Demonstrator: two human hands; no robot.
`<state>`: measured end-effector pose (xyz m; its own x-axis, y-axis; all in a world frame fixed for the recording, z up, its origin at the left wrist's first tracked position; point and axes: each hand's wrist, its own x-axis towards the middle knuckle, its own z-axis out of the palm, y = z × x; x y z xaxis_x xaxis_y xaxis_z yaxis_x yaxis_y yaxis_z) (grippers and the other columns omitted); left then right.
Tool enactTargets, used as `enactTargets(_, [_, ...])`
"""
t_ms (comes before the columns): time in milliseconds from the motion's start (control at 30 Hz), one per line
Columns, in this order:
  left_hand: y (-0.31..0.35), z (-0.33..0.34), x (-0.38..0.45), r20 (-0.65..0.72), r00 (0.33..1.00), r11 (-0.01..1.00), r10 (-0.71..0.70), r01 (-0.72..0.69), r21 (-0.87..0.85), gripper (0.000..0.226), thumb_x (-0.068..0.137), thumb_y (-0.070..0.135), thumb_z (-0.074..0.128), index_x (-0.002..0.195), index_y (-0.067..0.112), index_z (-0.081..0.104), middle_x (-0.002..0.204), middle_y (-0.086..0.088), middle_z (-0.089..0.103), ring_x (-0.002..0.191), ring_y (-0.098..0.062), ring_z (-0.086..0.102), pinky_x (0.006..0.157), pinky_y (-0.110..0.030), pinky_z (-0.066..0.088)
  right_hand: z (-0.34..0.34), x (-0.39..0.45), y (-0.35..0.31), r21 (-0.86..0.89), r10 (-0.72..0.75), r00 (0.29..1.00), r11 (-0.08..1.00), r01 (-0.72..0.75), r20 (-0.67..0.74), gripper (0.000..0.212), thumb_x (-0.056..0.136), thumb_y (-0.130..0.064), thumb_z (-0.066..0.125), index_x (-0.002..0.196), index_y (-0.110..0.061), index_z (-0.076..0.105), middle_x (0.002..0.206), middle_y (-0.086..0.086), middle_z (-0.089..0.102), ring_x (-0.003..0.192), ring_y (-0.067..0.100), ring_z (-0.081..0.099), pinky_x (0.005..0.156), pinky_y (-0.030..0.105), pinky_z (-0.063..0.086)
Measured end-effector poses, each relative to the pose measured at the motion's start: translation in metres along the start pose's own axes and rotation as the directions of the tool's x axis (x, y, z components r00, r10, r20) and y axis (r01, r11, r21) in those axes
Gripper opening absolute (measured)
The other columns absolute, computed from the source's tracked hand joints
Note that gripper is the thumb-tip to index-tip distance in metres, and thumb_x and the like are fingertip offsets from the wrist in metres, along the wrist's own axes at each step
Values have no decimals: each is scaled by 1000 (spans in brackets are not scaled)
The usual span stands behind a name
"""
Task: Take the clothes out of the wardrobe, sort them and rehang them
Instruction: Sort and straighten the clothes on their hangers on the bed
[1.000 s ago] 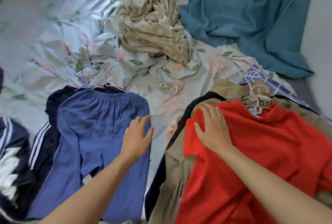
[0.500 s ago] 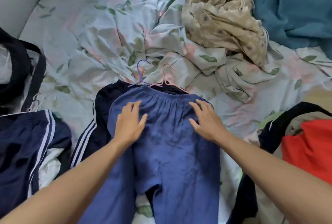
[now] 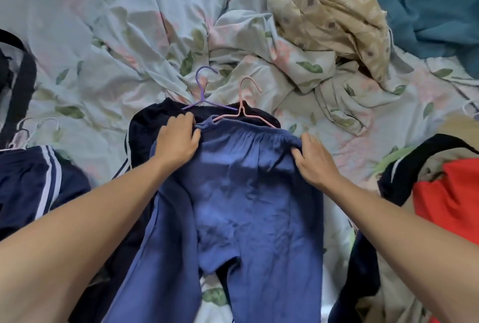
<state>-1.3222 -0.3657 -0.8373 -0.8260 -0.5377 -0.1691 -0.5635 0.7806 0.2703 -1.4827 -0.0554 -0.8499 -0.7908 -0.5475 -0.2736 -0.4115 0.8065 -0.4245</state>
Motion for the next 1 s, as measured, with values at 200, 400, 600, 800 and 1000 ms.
enactTargets(200, [11, -8, -63, 57, 997, 991, -48, 55, -119, 30, 104, 34, 47, 79, 18, 42, 79, -4, 59, 81, -38, 58, 62, -42, 36, -18, -63, -2, -52, -24, 998, 998, 27, 56, 23, 103, -35, 52, 92, -17, 40, 98, 9, 59, 91, 38, 59, 68, 42, 38])
enactTargets(400, [43, -49, -153, 45, 980, 960, -195, 200, -196, 30, 98, 32, 53, 75, 14, 45, 67, 0, 56, 70, -33, 52, 60, -41, 32, -50, -129, -16, -69, -86, 989, 993, 94, 117, 19, 103, -34, 50, 94, -18, 42, 98, 13, 67, 89, 41, 62, 66, 43, 38])
enactTargets(600, [80, -153, -276, -44, 957, 942, -286, 273, -196, 30, 95, 33, 56, 75, 14, 46, 63, -1, 55, 72, -35, 54, 60, -41, 34, -132, -220, -62, 0, -168, 982, 986, 168, 91, 19, 98, -31, 55, 87, -19, 45, 81, 4, 64, 80, 40, 60, 61, 41, 33])
enactTargets(800, [107, -266, -441, -144, 874, 870, -465, 419, -260, 27, 93, 30, 60, 75, 15, 48, 64, -1, 55, 70, -30, 52, 60, -40, 33, -217, -349, -127, 106, -337, 931, 940, 325, 141, 35, 86, -42, 65, 79, -24, 36, 68, -5, 51, 63, 22, 49, 53, 37, 30])
enactTargets(1000, [107, -329, -565, -238, 743, 765, -626, 528, -369, 32, 89, 27, 62, 70, 13, 42, 58, -3, 53, 58, -21, 49, 52, -36, 31, -245, -432, -200, 79, -493, 858, 870, 487, 142, 50, 91, -69, 54, 76, -25, 35, 69, -7, 57, 71, 21, 59, 64, 41, 48])
